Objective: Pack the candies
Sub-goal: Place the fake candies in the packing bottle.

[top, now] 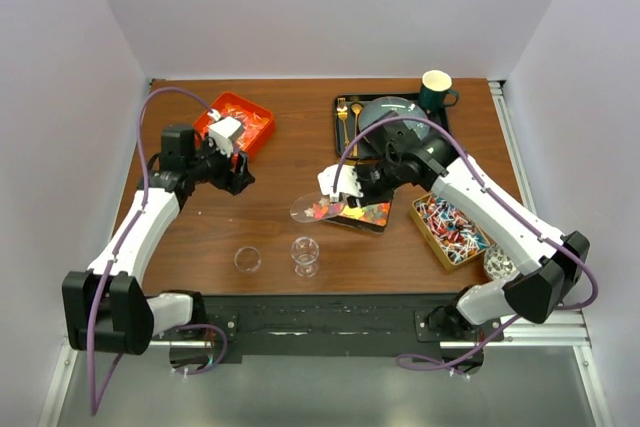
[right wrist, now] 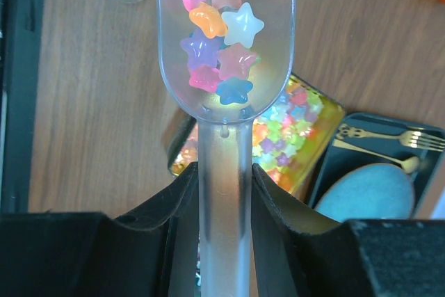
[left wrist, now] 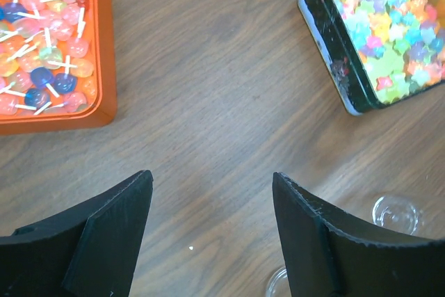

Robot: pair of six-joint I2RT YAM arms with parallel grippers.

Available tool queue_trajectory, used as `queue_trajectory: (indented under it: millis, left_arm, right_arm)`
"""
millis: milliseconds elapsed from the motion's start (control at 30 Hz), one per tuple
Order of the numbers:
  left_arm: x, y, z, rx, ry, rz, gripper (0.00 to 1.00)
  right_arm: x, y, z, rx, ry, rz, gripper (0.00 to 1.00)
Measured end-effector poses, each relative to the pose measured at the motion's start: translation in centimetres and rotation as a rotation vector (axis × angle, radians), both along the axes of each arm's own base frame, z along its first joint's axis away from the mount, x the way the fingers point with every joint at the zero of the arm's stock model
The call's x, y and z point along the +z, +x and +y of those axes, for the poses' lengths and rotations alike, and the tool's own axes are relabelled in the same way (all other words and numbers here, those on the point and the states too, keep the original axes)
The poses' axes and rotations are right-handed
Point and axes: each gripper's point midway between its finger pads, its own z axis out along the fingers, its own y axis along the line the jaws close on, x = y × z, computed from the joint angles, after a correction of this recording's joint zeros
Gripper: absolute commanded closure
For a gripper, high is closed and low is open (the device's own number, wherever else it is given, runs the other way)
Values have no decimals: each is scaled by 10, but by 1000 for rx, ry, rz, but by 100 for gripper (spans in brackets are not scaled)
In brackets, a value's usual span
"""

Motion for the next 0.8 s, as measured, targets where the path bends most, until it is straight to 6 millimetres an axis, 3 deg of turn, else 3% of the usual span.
queue_trajectory:
  millis: [167,800]
  left_arm:
    - [7,0,4,47,-9,-28,26]
    - [2,5,11,124,-15,-46,26]
  right_arm:
    - [-1,-3,0,29,-84,-69,100]
    - [-13,-18,-11,145,-348,-227,100]
